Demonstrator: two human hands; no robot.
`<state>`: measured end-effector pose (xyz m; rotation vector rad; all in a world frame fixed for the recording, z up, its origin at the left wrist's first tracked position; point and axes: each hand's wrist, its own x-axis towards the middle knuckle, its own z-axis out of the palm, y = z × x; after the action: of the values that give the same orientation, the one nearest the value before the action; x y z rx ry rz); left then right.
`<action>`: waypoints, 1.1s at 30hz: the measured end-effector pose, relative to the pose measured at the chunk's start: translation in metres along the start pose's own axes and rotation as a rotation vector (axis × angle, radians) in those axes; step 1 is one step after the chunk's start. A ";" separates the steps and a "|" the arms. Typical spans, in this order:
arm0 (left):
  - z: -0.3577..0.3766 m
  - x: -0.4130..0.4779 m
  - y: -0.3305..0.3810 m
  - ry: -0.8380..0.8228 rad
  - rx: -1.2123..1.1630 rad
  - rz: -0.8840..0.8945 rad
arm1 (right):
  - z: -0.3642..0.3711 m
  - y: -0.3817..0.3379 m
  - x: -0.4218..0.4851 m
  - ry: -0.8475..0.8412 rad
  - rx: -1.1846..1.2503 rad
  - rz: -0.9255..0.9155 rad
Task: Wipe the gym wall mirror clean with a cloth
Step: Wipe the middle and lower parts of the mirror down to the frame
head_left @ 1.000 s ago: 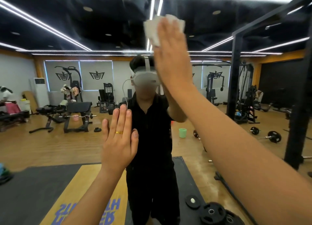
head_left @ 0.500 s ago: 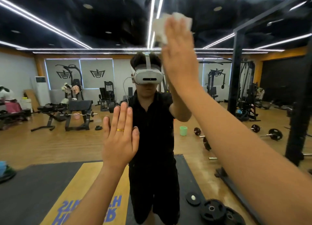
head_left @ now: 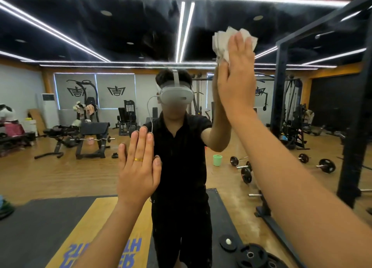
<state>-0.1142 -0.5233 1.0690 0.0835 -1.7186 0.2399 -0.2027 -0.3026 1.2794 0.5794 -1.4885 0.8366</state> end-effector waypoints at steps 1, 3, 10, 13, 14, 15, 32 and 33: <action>0.000 0.000 0.000 -0.002 0.002 0.000 | 0.007 -0.012 -0.002 0.037 0.009 0.076; 0.000 0.000 -0.001 -0.006 0.006 0.005 | 0.023 -0.041 -0.013 0.088 -0.013 0.067; -0.001 -0.001 -0.003 -0.021 0.008 0.010 | 0.013 -0.012 -0.018 -0.129 -0.257 -0.510; -0.001 -0.002 -0.001 -0.026 -0.008 -0.005 | -0.013 0.023 0.001 -0.050 -0.106 -0.123; -0.001 -0.003 0.000 -0.024 -0.013 -0.004 | -0.013 0.021 0.005 -0.010 -0.044 0.017; -0.001 -0.002 0.000 -0.020 -0.012 0.000 | -0.009 0.009 0.007 0.032 -0.020 0.122; -0.013 0.014 0.044 -0.031 -0.184 0.088 | -0.009 -0.001 -0.013 0.061 0.000 0.085; -0.012 0.021 0.057 -0.041 -0.196 0.107 | -0.005 -0.002 -0.023 -0.015 -0.028 -0.075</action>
<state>-0.1167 -0.4634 1.0851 -0.1483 -1.7805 0.1485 -0.1961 -0.3027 1.2573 0.6182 -1.4808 0.7530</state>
